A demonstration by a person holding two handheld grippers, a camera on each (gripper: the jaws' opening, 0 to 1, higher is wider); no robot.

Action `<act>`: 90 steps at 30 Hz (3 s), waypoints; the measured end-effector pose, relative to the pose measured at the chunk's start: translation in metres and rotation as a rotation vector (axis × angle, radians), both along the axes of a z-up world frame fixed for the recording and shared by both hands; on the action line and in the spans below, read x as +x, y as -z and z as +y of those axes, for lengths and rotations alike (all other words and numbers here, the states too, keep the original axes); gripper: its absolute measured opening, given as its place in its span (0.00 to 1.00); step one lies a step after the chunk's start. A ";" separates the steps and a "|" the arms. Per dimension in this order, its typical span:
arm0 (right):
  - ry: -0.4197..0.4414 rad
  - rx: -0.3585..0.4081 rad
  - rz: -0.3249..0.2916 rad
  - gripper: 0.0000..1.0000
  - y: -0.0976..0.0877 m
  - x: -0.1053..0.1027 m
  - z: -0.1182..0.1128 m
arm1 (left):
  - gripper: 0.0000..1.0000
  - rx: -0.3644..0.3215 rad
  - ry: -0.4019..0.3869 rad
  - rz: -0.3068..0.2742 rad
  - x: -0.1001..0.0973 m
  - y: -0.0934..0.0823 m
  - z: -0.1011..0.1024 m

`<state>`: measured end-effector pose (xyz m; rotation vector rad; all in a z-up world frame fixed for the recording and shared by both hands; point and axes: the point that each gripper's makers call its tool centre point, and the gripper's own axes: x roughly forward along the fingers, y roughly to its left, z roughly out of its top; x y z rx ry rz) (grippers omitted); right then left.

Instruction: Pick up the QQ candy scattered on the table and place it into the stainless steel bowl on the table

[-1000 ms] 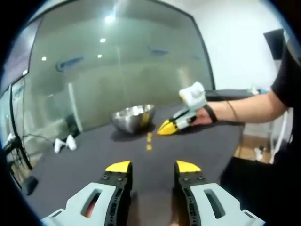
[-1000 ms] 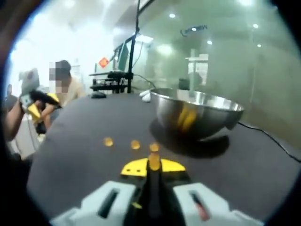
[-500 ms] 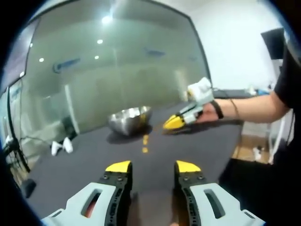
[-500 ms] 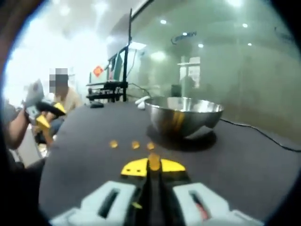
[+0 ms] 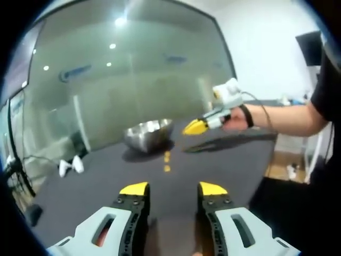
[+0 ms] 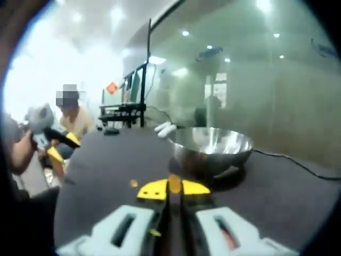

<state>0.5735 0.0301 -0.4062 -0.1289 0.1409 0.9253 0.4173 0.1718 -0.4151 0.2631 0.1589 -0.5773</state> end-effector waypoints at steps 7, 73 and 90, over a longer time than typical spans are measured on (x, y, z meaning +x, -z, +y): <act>0.064 0.051 -0.063 0.09 -0.038 0.029 0.003 | 0.37 0.001 -0.002 -0.001 0.000 -0.001 0.002; -0.063 -0.053 0.001 0.21 0.019 -0.024 -0.023 | 0.34 -0.064 -0.002 0.000 -0.005 -0.004 0.005; -0.103 -0.105 0.038 0.19 0.052 -0.003 0.010 | 0.35 -0.072 0.006 0.004 -0.008 -0.009 0.002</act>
